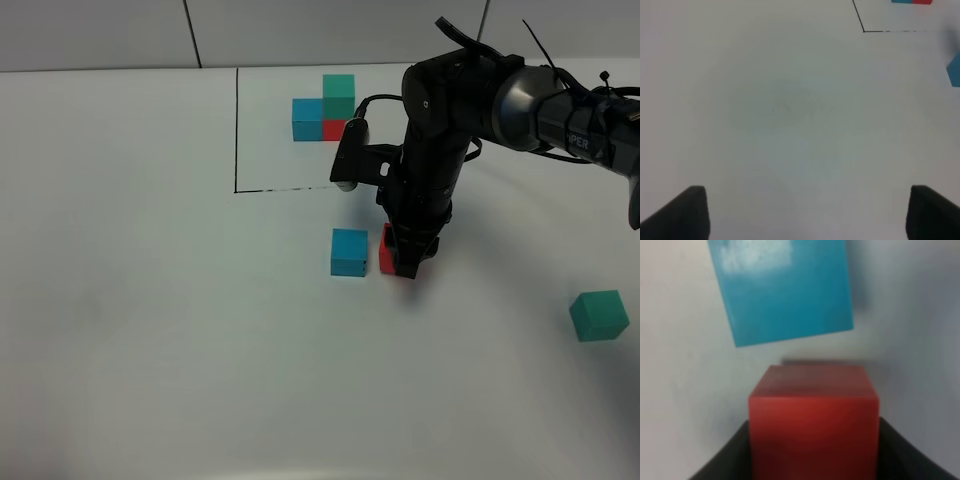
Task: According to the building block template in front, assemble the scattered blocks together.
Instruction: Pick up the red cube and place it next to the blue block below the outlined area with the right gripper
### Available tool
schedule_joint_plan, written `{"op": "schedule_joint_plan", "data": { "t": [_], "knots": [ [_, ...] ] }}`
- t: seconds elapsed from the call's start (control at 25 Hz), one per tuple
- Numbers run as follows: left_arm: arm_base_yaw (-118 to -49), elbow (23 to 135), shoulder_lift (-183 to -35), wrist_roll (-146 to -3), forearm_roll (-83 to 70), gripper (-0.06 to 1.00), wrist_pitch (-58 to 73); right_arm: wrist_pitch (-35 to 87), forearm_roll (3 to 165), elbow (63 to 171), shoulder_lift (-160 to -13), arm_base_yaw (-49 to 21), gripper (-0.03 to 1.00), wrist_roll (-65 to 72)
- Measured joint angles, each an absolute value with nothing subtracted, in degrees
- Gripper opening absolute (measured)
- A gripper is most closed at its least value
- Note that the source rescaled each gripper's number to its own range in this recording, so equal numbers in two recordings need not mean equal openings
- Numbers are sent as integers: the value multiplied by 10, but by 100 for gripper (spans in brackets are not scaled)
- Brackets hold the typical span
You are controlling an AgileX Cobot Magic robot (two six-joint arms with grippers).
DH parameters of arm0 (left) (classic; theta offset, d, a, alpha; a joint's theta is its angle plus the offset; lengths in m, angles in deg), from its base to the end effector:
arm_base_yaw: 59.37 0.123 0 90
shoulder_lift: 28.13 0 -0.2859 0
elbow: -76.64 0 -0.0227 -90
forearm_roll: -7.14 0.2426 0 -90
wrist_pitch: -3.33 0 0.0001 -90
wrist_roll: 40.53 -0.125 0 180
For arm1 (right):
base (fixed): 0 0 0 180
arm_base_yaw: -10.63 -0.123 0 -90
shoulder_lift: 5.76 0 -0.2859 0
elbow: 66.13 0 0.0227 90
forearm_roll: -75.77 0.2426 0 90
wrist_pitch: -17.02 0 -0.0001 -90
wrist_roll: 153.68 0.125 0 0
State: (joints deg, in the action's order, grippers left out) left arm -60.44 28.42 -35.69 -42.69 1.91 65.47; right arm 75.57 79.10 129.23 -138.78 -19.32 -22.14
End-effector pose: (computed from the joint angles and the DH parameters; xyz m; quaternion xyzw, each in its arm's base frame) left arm 0.0144 -0.0103 0.2576 0.0267 0.8555 -0.0407 0.5155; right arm 0.3684 0.2194 0.1149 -0.6204 0.7832 0.0196 0.0367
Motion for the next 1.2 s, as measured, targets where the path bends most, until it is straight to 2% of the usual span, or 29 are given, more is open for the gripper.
{"op": "schedule_joint_plan", "data": {
  "t": [0.96,1.2],
  "knots": [
    [-604,284,-357,-427,19,89,655,723,797,1292,-1408,-213,2,-224],
    [-604,284,-357,-427,19,89,655,717,786,1293,-1408,-215,1,-267]
  ]
}}
